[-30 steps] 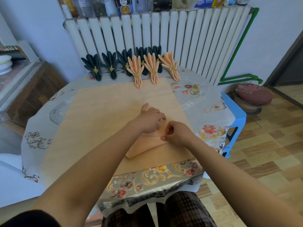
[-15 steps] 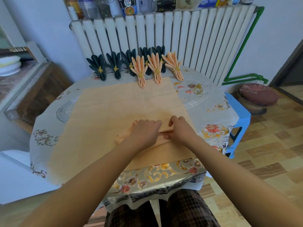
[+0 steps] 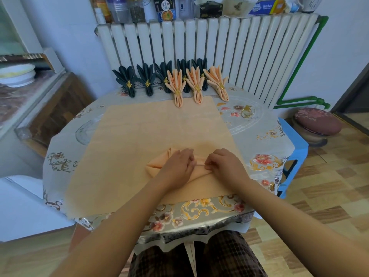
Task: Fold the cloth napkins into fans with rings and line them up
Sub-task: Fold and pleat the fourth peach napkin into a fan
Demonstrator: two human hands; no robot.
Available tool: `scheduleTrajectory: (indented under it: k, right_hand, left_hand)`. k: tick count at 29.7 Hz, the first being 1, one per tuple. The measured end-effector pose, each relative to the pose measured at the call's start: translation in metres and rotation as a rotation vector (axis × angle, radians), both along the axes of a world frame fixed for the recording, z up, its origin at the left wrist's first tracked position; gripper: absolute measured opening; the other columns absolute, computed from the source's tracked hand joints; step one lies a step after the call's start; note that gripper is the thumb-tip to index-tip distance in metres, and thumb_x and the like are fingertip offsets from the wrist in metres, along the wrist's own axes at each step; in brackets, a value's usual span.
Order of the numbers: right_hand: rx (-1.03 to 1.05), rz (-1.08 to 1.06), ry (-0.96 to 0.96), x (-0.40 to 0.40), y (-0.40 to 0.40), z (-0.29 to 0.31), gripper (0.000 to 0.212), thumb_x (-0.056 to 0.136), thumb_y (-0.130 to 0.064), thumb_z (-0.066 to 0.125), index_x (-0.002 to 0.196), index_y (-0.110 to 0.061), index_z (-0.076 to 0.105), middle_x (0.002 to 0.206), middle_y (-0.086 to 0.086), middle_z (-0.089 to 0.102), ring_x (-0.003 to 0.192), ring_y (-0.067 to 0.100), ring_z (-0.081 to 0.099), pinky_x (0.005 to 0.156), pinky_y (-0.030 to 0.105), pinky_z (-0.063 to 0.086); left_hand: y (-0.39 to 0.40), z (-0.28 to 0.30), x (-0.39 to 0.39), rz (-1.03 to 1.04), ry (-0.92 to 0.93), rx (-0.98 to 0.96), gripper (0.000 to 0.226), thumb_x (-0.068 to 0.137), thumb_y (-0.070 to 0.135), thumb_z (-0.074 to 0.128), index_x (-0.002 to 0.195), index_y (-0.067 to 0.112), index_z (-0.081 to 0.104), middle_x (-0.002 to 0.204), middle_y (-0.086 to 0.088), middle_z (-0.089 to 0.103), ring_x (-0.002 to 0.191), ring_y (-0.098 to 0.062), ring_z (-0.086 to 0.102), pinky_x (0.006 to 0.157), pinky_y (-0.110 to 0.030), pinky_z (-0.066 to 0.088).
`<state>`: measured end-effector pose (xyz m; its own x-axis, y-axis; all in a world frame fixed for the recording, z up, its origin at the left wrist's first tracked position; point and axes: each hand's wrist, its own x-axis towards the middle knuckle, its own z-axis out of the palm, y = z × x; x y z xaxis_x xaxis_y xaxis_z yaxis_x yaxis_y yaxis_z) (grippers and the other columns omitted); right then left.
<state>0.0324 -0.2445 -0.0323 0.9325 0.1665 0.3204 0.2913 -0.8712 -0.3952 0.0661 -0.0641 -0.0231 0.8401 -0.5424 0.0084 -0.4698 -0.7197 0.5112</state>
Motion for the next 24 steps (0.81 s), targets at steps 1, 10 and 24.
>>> scheduleTrajectory:
  k: [1, 10, 24]
  right_hand:
    - [-0.009, 0.011, -0.04, -0.003, -0.002, -0.002, 0.002, 0.071, -0.01, 0.071, 0.071, -0.01, 0.069, 0.069, 0.003, 0.064, 0.068, 0.028, 0.059, 0.06, 0.03, 0.044]
    - [-0.024, 0.036, -0.103, -0.014, -0.01, -0.011, 0.035, 0.085, -0.025, 0.047, 0.093, -0.005, 0.075, 0.081, 0.006, 0.069, 0.072, 0.028, 0.062, 0.065, 0.03, 0.051]
    - [0.002, 0.041, -0.077, -0.015, -0.016, -0.009, 0.027, 0.087, -0.024, 0.055, 0.092, -0.007, 0.075, 0.077, 0.005, 0.063, 0.074, 0.025, 0.057, 0.067, 0.026, 0.044]
  left_hand:
    - [-0.002, 0.001, 0.001, -0.018, 0.008, 0.037, 0.04, 0.102, 0.03, 0.034, 0.139, 0.014, 0.037, 0.146, -0.006, 0.041, 0.137, -0.022, 0.031, 0.112, -0.027, 0.015]
    - [-0.009, 0.001, 0.007, -0.09, -0.035, 0.564, 0.063, 0.1, 0.051, 0.015, 0.151, 0.026, -0.013, 0.159, -0.003, -0.017, 0.147, -0.023, -0.013, 0.119, -0.038, -0.009]
    - [-0.005, -0.012, 0.017, -0.056, 0.016, 0.267, 0.051, 0.104, 0.04, 0.014, 0.153, 0.026, 0.007, 0.161, 0.002, -0.001, 0.147, -0.01, -0.007, 0.117, -0.03, -0.01]
